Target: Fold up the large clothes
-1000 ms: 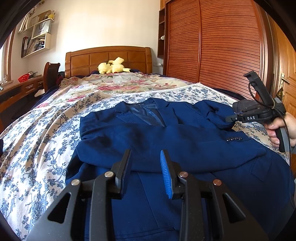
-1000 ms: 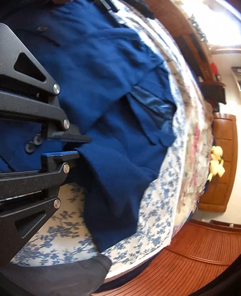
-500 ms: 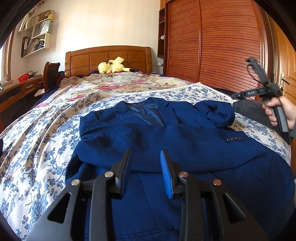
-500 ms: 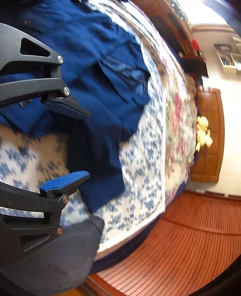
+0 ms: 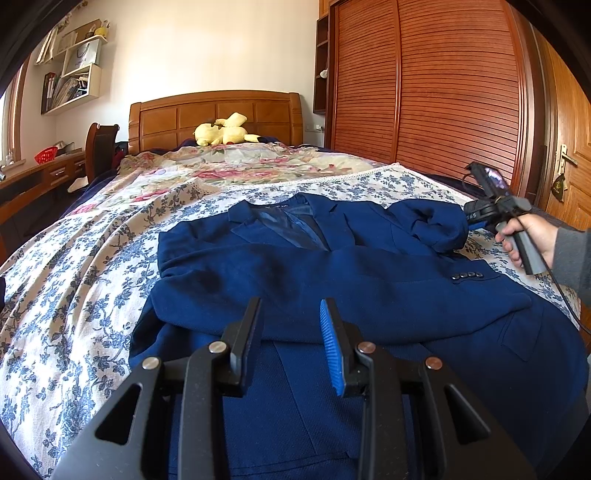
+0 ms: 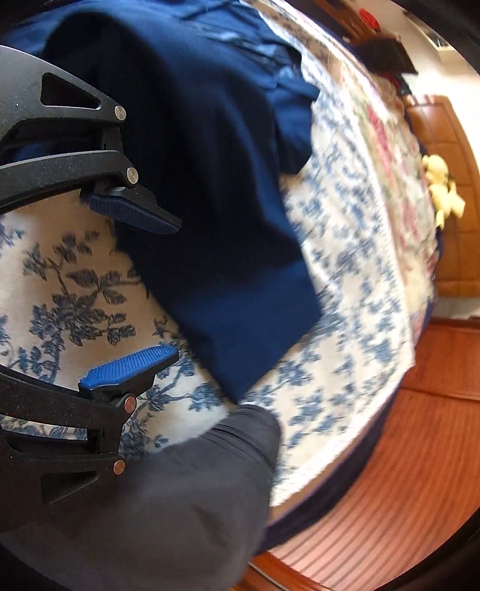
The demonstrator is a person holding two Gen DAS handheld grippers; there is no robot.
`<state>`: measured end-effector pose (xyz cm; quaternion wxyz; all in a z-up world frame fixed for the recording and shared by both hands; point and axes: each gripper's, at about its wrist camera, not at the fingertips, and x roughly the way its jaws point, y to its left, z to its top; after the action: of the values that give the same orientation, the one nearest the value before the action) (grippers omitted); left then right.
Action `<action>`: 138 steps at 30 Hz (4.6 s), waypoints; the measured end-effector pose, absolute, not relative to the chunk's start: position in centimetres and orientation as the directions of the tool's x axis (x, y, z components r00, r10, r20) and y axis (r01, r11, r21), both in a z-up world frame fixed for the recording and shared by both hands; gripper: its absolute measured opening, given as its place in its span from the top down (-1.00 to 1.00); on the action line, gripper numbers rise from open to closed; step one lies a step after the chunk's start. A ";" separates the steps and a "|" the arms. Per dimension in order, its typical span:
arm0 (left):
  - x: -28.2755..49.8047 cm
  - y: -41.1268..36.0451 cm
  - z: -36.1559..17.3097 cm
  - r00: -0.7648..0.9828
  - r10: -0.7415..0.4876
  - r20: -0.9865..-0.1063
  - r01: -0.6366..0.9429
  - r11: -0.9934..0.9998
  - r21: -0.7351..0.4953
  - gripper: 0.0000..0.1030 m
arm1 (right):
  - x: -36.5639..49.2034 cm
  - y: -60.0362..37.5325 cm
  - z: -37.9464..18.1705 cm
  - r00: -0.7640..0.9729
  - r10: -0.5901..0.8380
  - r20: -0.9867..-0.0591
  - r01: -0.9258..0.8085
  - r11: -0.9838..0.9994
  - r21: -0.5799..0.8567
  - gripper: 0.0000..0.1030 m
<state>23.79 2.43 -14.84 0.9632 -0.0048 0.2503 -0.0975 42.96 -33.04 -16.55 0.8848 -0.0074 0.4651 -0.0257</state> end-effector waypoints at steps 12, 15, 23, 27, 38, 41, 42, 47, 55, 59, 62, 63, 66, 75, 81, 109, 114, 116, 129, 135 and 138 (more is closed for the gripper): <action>23.9 2.4 -15.0 0.851 -0.193 -0.489 0.188 0.980 -0.059 0.42 | 45.0 -32.8 -18.5 0.559 -0.046 -0.828 0.007 0.999 -0.051 0.25; 23.9 2.4 -15.0 0.850 -0.193 -0.490 0.188 0.980 -0.060 0.42 | 44.7 -31.3 -18.1 0.568 -0.047 -0.822 -0.061 0.993 -0.098 0.94; 23.1 2.4 -14.2 0.862 -0.176 -0.475 0.177 0.983 -0.042 0.42 | 41.4 -28.7 -12.0 0.688 -0.005 -0.725 -0.124 0.984 -0.125 0.96; 21.8 2.7 -13.4 0.870 -0.172 -0.461 0.174 0.984 -0.039 0.42 | 39.5 -27.2 -8.4 0.736 0.018 -0.677 -0.154 0.978 -0.141 0.96; 17.8 4.2 -10.7 0.891 -0.227 -0.394 0.214 0.974 -0.078 -0.16 | 33.8 -22.9 -1.0 0.807 0.094 -0.583 -0.232 0.958 -0.167 0.96; 16.8 5.0 -9.9 0.898 -0.230 -0.376 0.212 0.973 -0.088 -0.19 | 32.3 -21.4 0.3 0.818 0.118 -0.564 -0.258 0.950 -0.176 0.96; 16.5 5.2 -9.7 0.901 -0.224 -0.372 0.207 0.975 -0.087 -0.20 | 31.8 -20.7 0.9 0.822 0.127 -0.556 -0.268 0.947 -0.180 0.96; 15.7 6.5 -9.4 0.907 -0.207 -0.367 0.185 0.978 -0.094 -0.21 | 29.2 -17.7 3.5 0.842 0.178 -0.510 -0.313 0.930 -0.193 0.96; 15.6 8.4 -9.5 0.908 -0.188 -0.375 0.156 0.981 -0.115 -0.21 | 24.6 -12.6 5.1 0.814 0.324 -0.482 -0.448 0.878 -0.167 0.96; 15.4 9.0 -9.5 0.909 -0.176 -0.378 0.144 0.983 -0.112 -0.21 | 22.5 -10.3 2.7 0.760 0.392 -0.519 -0.522 0.844 -0.126 0.96; 15.3 9.3 -9.5 0.912 -0.162 -0.378 0.134 0.986 -0.099 -0.21 | 21.1 -8.8 -0.5 0.705 0.420 -0.571 -0.564 0.820 -0.093 0.96; 15.3 9.3 -9.6 0.912 -0.158 -0.378 0.131 0.987 -0.097 -0.21 | 20.8 -8.4 -1.6 0.686 0.425 -0.591 -0.575 0.814 -0.081 0.96; 15.3 9.4 -9.7 0.911 -0.158 -0.381 0.130 0.987 -0.099 -0.21 | 20.2 -7.7 -5.3 0.632 0.412 -0.656 -0.587 0.807 -0.058 0.96; 15.7 8.9 -10.1 0.901 -0.167 -0.400 0.141 0.986 -0.094 -0.21 | 17.4 -8.2 -11.4 0.522 0.409 -0.748 -0.589 0.808 0.030 0.96; 15.8 8.4 -10.3 0.897 -0.172 -0.408 0.151 0.985 -0.084 -0.21 | 15.3 -8.7 -12.0 0.510 0.376 -0.773 -0.574 0.818 0.020 0.85; 16.2 7.8 -10.9 0.885 -0.177 -0.431 0.162 0.984 -0.071 -0.21 | 21.3 -9.9 -13.9 0.534 0.332 -0.778 -0.494 0.869 0.032 0.23; 16.2 7.9 -10.9 0.885 -0.176 -0.431 0.161 0.984 -0.070 -0.21 | 22.7 -9.2 -15.2 0.498 0.345 -0.796 -0.496 0.866 0.065 0.23; 16.2 7.9 -10.9 0.885 -0.176 -0.431 0.161 0.984 -0.071 -0.21 | 23.2 -9.0 -15.9 0.478 0.339 -0.810 -0.496 0.865 0.069 0.18; 16.2 8.2 -10.9 0.886 -0.172 -0.429 0.157 0.985 -0.072 -0.21 | 23.3 -9.0 -16.8 0.394 0.393 -0.830 -0.497 0.852 0.168 -0.14; 16.2 8.4 -10.9 0.888 -0.171 -0.427 0.156 0.985 -0.071 -0.21 | 22.3 -8.3 -16.1 0.360 0.423 -0.832 -0.540 0.821 0.184 0.79; 16.0 8.8 -10.6 0.894 -0.162 -0.417 0.146 0.987 -0.071 -0.21 | 21.7 -8.4 -14.8 0.381 0.455 -0.805 -0.543 0.815 0.203 0.84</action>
<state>15.95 8.81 -10.64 0.9730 -0.0191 0.2160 -0.0792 21.67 -8.41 -14.82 0.8297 -0.0471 0.4678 0.3007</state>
